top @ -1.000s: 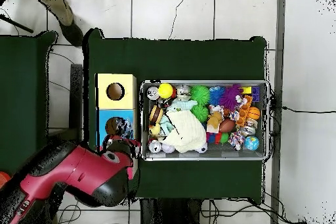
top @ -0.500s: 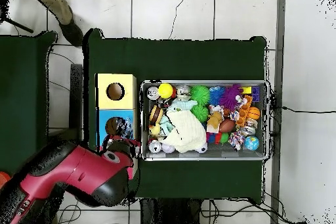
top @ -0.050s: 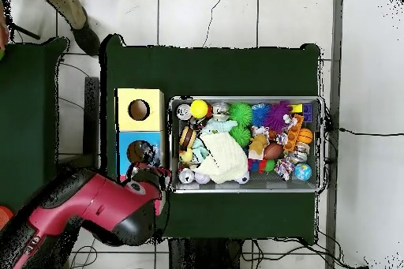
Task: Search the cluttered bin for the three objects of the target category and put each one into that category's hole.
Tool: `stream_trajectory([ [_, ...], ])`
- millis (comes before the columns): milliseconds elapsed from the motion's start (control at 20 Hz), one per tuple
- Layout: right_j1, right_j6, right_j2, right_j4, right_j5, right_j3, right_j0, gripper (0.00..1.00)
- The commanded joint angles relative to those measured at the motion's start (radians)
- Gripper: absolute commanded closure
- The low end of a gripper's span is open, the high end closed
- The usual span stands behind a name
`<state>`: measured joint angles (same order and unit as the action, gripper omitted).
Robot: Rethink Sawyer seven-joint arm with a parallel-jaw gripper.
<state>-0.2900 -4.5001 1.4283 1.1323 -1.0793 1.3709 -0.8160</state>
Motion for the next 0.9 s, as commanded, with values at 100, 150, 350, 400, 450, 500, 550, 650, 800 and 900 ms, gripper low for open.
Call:
stream_trajectory([
  [100,-0.095,-0.359,0.0,-0.059,-0.052,-0.099,0.048,1.0],
  [150,-0.102,-0.36,0.008,-0.062,-0.058,-0.101,0.05,1.0],
  [350,-0.121,-0.366,0.036,-0.072,-0.082,-0.104,0.057,1.0],
  [400,-0.125,-0.368,0.041,-0.074,-0.088,-0.103,0.059,1.0],
  [450,-0.131,-0.369,0.048,-0.077,-0.094,-0.103,0.06,1.0],
  [500,-0.133,-0.37,0.051,-0.078,-0.096,-0.103,0.061,1.0],
  [550,-0.138,-0.371,0.056,-0.08,-0.1,-0.103,0.062,1.0],
  [650,-0.15,-0.374,0.075,-0.086,-0.119,-0.1,0.068,1.0],
  [800,-0.166,-0.379,0.097,-0.093,-0.141,-0.098,0.074,1.0],
  [900,-0.17,-0.383,0.106,-0.096,-0.152,-0.094,0.077,1.0],
])
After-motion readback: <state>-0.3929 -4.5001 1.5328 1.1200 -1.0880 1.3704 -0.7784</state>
